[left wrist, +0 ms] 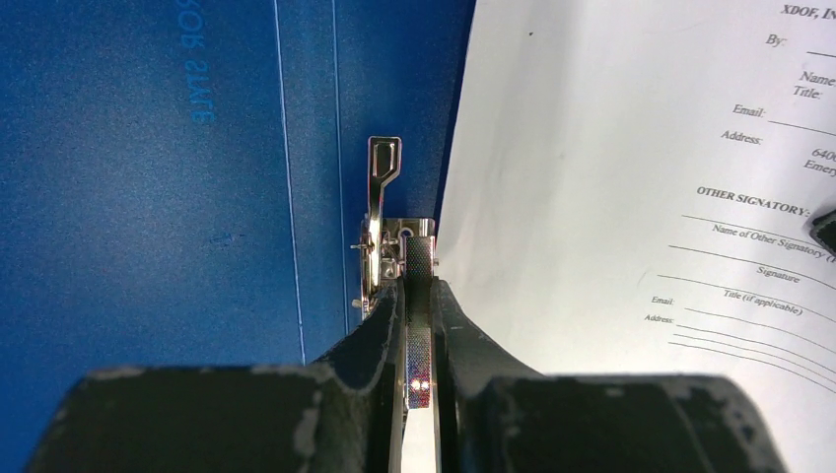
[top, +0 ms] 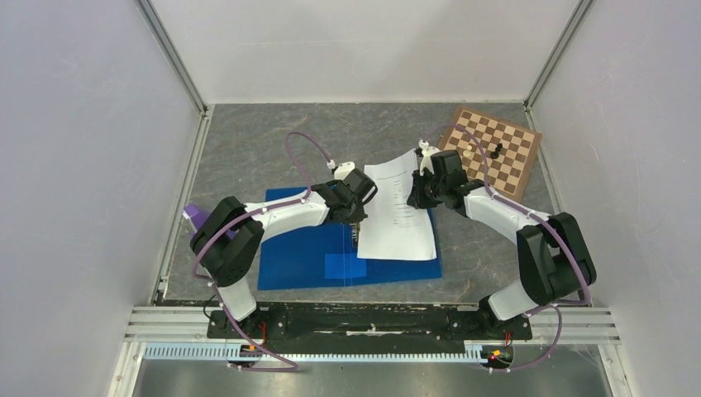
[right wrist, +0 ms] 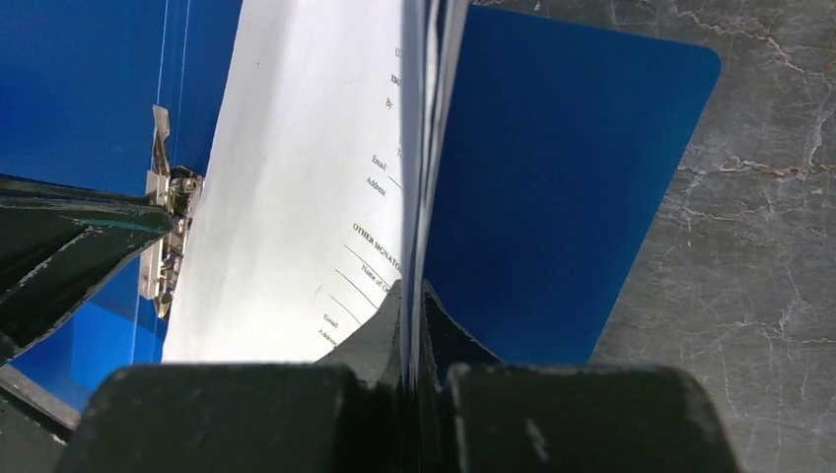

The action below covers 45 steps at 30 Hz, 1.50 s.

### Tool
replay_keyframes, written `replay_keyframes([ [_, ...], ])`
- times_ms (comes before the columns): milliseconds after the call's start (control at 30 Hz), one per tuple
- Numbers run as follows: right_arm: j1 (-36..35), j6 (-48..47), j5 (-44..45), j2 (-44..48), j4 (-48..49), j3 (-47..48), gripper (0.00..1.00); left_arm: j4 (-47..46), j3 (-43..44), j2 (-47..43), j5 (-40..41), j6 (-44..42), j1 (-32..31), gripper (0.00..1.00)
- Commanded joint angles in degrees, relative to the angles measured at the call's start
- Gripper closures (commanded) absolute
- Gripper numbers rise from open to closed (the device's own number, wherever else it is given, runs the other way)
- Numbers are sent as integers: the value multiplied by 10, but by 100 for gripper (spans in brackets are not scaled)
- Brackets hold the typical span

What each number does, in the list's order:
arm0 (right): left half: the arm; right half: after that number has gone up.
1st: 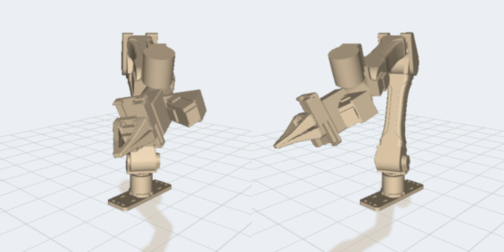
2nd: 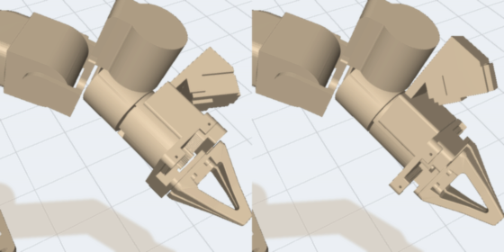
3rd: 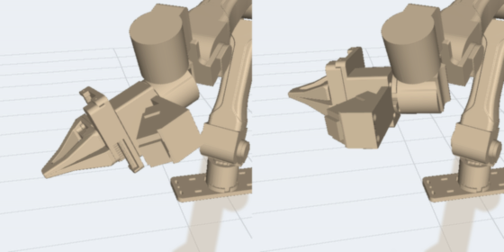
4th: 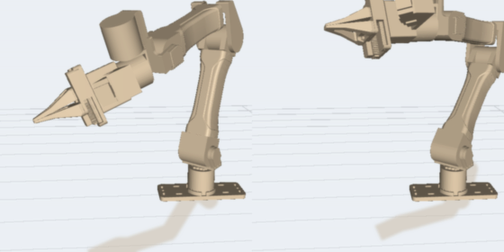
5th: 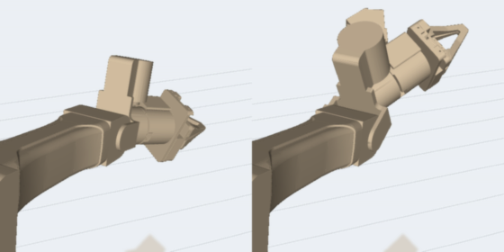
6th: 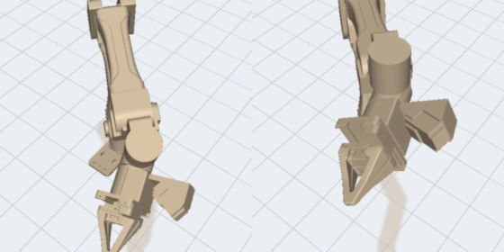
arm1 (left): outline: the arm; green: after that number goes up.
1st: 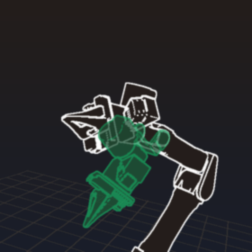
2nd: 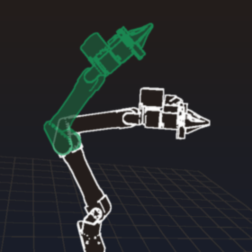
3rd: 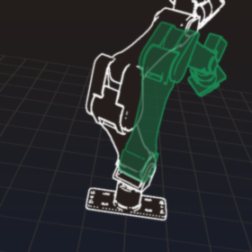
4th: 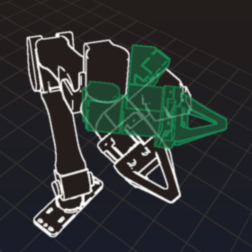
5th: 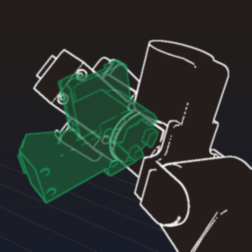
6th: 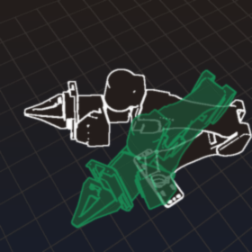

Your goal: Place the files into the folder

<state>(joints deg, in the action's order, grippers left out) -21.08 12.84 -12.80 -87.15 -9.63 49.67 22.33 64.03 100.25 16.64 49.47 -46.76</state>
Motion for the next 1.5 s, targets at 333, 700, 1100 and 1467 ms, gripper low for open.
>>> replay_keyframes([
  [333,15,-7,-85,-46,24,33,100,-12,31,-13,1,-40,-2,67],
  [700,15,-23,-86,-73,24,29,100,13,-13,-98,27,-53,20,59],
  [1100,14,-37,-95,-77,18,27,100,-52,-129,-90,-11,22,38,98],
  [1467,5,-41,-90,-66,11,18,100,-104,-131,-39,-32,83,26,98],
])
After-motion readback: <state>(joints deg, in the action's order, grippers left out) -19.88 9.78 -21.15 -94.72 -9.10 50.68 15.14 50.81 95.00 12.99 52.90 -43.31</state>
